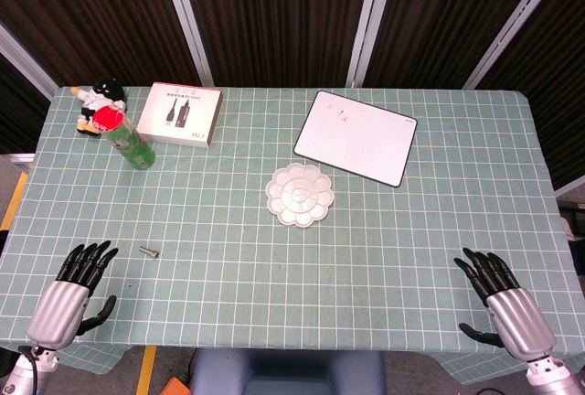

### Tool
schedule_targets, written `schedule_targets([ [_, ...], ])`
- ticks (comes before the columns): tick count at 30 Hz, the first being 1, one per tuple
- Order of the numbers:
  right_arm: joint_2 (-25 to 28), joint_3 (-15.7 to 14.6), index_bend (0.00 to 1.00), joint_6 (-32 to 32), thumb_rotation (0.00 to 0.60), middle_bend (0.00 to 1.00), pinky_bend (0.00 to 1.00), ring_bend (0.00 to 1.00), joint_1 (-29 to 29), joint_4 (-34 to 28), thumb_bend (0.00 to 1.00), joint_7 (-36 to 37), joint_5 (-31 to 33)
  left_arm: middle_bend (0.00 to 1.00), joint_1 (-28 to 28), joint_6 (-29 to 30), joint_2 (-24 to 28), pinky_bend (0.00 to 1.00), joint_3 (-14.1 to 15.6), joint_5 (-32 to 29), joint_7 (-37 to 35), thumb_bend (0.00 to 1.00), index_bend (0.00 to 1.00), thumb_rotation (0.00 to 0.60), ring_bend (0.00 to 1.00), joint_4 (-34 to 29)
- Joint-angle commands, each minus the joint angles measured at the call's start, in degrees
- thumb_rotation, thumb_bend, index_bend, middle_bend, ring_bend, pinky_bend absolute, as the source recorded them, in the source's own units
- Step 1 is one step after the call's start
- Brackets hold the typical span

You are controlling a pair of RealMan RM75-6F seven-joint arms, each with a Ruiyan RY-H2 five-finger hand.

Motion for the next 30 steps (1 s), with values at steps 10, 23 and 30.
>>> schedule_targets([
  [10,0.0,0.5,0.0,-0.3,0.6,0.0,0.0,0.0,0.2,0.2,0.18,0.4,0.8,0.05,-3.2,-5.9,-1.6,0.16,-2.3,-1.5,0.1,0.42,0.0,0.6,0.04,2.3],
  [23,-0.8,0.8,0.0,-1.1,0.6,0.0,0.0,0.0,0.3,0.4,0.18,-0.9,1.7,1.0,-13.0,-20.5,-16.8,1.0,-6.3,-6.8,-12.0,0.42,0.27,0.6,1.0,27.7],
  [30,-1.1,0.8,0.0,-1.8,0.6,0.0,0.0,0.0,0.5,0.3,0.18,-1.2,2.1,1.0,-14.7,-24.1,-20.2,1.0,-6.1,-8.4,-14.6,0.42,0.31,0.6,1.0,34.6],
])
